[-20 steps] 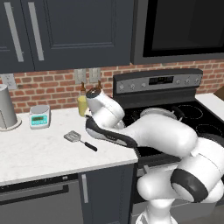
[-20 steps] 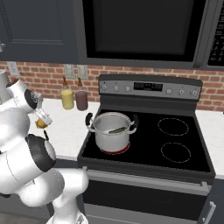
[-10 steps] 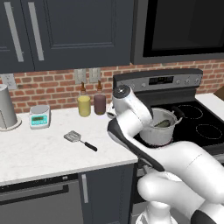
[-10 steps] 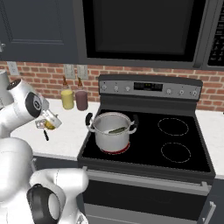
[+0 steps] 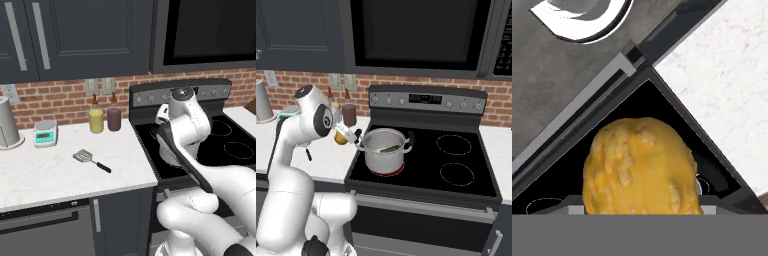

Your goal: Put the squash and cucumber in the pot. Retrieve the spatula and lightly stir the vegetables in the pot.

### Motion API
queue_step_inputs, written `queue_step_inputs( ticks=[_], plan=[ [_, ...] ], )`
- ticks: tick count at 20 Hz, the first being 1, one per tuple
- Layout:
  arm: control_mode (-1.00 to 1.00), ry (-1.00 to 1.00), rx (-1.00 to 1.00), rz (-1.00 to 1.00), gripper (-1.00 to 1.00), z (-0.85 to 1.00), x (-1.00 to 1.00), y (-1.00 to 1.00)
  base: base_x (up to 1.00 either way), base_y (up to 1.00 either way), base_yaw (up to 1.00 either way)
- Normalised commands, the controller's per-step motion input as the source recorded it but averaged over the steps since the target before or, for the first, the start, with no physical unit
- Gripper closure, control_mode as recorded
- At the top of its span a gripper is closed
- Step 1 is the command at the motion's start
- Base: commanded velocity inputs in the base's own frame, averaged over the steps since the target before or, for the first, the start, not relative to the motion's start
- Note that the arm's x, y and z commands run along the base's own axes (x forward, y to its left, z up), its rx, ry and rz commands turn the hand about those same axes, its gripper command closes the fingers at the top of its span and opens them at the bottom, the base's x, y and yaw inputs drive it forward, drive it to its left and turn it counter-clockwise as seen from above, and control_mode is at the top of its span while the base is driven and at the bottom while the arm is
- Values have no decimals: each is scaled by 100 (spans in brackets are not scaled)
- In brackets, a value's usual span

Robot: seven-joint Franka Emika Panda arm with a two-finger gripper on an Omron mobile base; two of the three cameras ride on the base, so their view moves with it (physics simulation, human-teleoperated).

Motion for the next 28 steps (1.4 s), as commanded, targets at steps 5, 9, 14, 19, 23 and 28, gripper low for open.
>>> queue_step_inputs(
  ticks=[5, 9, 14, 19, 23, 28],
  plan=[
    [-100, 0, 0, 0, 100, 0, 50, -76, 0, 0, 0],
    [-100, -4, 2, 0, 100, 0, 41, -53, 0, 0, 0],
    [-100, 8, 4, 3, 100, -45, 46, -11, 0, 0, 0],
    [-100, 11, 1, 7, 100, -54, 35, 0, 0, 0, 0],
    [-100, 0, 0, 8, 100, -8, 20, -11, 0, 0, 0],
    [-100, 0, 1, 9, 100, -24, 21, -6, 0, 0, 0]
  ],
)
